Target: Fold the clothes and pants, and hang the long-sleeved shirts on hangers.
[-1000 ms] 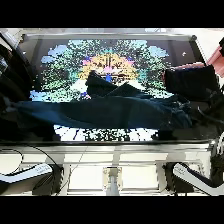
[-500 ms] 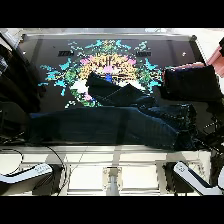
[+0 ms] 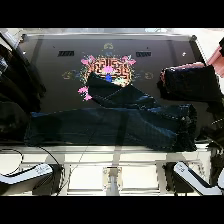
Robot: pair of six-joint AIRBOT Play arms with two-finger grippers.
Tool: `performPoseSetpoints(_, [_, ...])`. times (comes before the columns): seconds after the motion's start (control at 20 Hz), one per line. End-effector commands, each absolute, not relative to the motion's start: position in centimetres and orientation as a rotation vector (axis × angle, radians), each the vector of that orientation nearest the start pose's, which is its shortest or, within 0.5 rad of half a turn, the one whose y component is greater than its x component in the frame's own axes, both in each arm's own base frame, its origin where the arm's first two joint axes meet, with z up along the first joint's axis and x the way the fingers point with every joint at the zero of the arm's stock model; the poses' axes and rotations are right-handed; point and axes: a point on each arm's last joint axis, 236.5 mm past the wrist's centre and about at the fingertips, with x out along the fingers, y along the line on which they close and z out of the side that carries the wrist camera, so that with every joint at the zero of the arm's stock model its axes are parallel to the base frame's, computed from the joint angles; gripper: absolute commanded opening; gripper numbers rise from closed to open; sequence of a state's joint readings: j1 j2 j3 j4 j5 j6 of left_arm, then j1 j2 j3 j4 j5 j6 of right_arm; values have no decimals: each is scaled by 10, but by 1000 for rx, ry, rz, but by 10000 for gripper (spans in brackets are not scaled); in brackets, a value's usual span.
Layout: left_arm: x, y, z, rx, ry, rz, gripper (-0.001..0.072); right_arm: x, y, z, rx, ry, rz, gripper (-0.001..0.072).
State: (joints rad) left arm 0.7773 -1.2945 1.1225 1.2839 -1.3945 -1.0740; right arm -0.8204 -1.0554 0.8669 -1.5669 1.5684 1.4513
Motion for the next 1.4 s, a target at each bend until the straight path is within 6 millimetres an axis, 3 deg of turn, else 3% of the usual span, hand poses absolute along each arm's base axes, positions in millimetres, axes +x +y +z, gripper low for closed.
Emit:
performPoseSetpoints(0.0, [366,135,71,-333,1068,-125,383,197,-147,21,705,1457,-398,521])
performPoseSetpoints(0.15, [418,51,110,58,941,-388,383,250,-121,46,777,1280,-218,521])
performPoseSetpoints(0.25, [442,-9,108,438,874,-517,382,265,-106,48,729,1268,-164,521])
performPoseSetpoints(0.45, [491,-107,71,1088,755,-564,381,287,-60,48,601,1300,-28,521])
performPoseSetpoints(0.5, [502,-131,56,1162,721,-572,382,291,-46,48,566,1305,8,521])
performPoseSetpoints(0.6, [516,-171,22,1138,681,-588,382,300,-24,48,499,1306,68,521])
performPoseSetpoints(0.7, [520,-182,-16,1125,716,-617,383,307,-5,47,428,1302,114,521])
performPoseSetpoints(0.75, [520,-183,-31,1114,745,-622,423,309,4,47,397,1303,136,521])
performPoseSetpoints(0.8, [520,-183,-43,1117,764,-631,560,312,11,47,371,1295,149,521])
performPoseSetpoints(0.85, [521,-183,-50,1119,771,-636,580,315,16,47,353,1284,163,521])
performPoseSetpoints(1.05, [538,-194,-49,1108,685,-626,569,327,31,50,324,1238,188,521])
performPoseSetpoints(1.1, [542,-196,-48,1106,671,-624,529,327,32,50,323,1239,191,521])
performPoseSetpoints(1.35, [555,-203,-69,1065,694,-618,529,326,32,50,338,1244,180,520])
